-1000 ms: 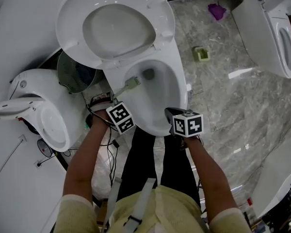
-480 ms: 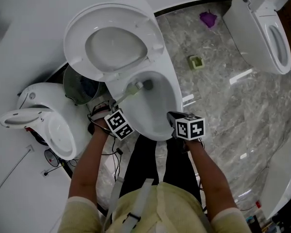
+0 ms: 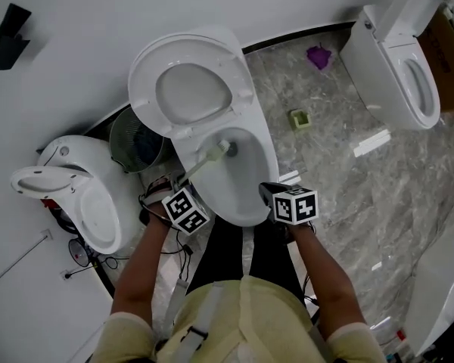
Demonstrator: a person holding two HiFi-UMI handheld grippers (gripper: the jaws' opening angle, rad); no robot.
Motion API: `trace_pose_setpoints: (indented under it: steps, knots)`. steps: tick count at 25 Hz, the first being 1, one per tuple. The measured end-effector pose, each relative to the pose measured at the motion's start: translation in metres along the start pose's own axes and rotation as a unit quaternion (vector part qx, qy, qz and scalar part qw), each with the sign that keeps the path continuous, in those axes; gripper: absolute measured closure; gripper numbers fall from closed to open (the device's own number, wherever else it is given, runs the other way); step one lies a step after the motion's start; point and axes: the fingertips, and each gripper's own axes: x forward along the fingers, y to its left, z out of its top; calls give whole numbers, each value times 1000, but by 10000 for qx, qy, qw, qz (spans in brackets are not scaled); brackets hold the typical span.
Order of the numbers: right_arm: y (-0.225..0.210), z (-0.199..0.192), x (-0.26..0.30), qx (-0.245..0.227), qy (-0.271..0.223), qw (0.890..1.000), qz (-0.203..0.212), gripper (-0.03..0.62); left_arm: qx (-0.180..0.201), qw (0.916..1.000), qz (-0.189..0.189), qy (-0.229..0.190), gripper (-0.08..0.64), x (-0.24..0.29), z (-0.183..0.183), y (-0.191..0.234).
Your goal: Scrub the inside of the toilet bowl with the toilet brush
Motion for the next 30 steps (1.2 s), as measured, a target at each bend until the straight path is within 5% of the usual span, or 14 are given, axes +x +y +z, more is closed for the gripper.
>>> trace_pose_setpoints:
  steps: [16,30]
  knots:
    - [60,38,-67,-887,-330,9955,34,577,-343,9939,212,-1024,477,-111,-1,-5]
    - [109,55,-96,-1620,-557,9852,97,577,-499,9852,294,-1613,477,-159,0,-4]
